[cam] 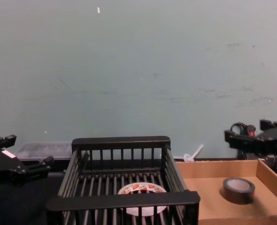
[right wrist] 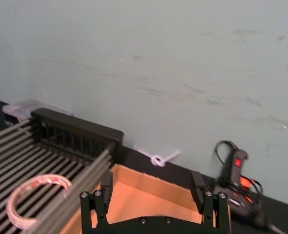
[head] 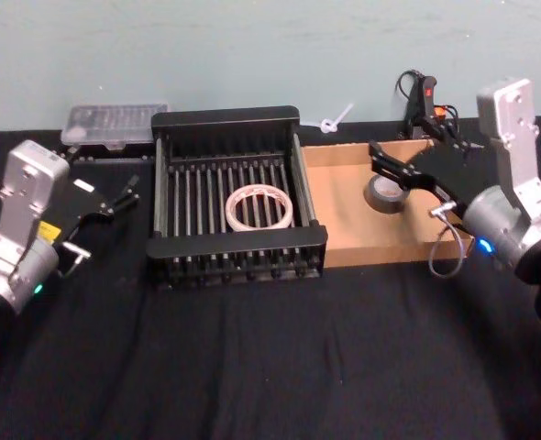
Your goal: Pick up the white tape and place it into the black box , Pick up the silver tape and place it into the brown box.
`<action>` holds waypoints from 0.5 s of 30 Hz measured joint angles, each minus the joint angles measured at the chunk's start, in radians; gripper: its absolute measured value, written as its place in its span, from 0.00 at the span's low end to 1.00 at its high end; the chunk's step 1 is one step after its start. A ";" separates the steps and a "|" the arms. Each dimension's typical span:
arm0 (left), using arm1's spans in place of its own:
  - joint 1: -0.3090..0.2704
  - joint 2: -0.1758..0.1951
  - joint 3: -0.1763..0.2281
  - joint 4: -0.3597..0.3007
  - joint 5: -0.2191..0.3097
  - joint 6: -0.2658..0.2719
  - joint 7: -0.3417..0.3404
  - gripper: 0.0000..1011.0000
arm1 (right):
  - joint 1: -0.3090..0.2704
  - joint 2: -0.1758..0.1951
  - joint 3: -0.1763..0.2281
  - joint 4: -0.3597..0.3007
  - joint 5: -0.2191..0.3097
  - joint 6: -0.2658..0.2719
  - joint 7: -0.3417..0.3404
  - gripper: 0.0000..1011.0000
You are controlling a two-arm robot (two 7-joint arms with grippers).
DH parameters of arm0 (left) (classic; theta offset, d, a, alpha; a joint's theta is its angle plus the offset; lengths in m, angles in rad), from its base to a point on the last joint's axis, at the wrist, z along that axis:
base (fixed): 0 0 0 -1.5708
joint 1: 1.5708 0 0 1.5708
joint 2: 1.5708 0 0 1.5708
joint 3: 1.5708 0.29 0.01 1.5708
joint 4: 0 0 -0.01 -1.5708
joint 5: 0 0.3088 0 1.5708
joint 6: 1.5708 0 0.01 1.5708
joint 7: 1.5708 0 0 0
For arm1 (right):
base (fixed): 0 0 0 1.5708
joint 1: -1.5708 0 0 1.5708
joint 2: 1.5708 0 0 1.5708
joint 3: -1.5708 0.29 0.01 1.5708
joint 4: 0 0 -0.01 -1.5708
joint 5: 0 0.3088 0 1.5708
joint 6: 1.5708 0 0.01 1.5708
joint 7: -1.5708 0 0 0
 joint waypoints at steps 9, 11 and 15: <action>0.000 0.000 0.000 0.000 0.000 0.000 0.000 0.99 | -0.048 0.002 0.023 0.025 -0.052 -0.062 -0.017 0.99; 0.000 0.000 0.000 0.000 0.000 0.000 0.000 0.99 | -0.054 0.000 0.025 0.035 -0.067 -0.074 -0.022 0.99; 0.000 0.000 0.000 0.000 0.000 0.000 0.000 0.99 | -0.059 -0.005 0.028 0.052 -0.090 -0.086 -0.029 0.99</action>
